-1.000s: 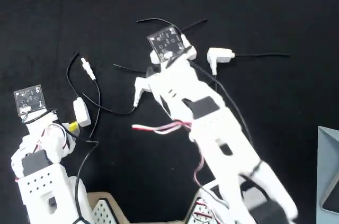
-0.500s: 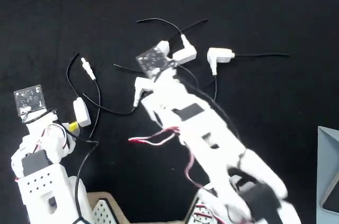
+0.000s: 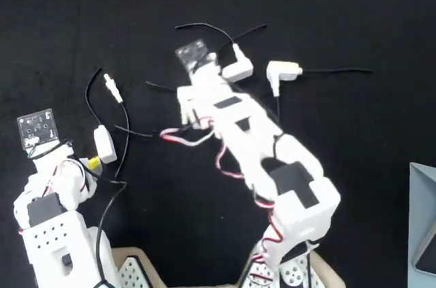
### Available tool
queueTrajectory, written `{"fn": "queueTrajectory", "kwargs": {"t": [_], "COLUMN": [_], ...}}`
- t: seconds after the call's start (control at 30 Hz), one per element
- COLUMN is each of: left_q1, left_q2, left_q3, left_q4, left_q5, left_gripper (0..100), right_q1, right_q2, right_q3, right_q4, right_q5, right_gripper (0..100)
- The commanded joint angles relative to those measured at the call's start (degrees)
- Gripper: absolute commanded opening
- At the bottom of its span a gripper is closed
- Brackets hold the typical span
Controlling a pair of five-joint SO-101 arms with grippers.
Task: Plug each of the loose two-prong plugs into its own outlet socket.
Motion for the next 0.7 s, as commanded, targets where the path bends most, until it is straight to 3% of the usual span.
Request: {"fn": "queueTrajectory", "kwargs": {"t": [0.0,0.2,0.4,0.53,0.67], "left_q1": [-0.4,-0.4,-0.22,-0.92,-1.98], "left_q2": [-0.62,-0.62,-0.62,-0.18,0.0], "left_q3": [-0.13,-0.04,0.31,-2.77,-13.32], "left_q4": [-0.88,-0.88,-1.14,0.0,8.62], "left_q5": [0.09,0.09,0.09,-4.22,-5.8], "left_gripper": [29,29,29,29,29], "right_q1": [4.4,2.81,0.53,1.58,1.93], "right_q2": [-0.13,-4.97,-25.71,-37.85,-41.45], "right_q3": [-5.05,-0.22,14.46,18.86,20.09], "right_q4": [-1.14,-0.62,0.53,11.08,18.64], "right_q5": [-0.18,0.09,0.09,0.09,0.09], "right_gripper": [1.2,1.2,1.2,1.2,1.2]}}
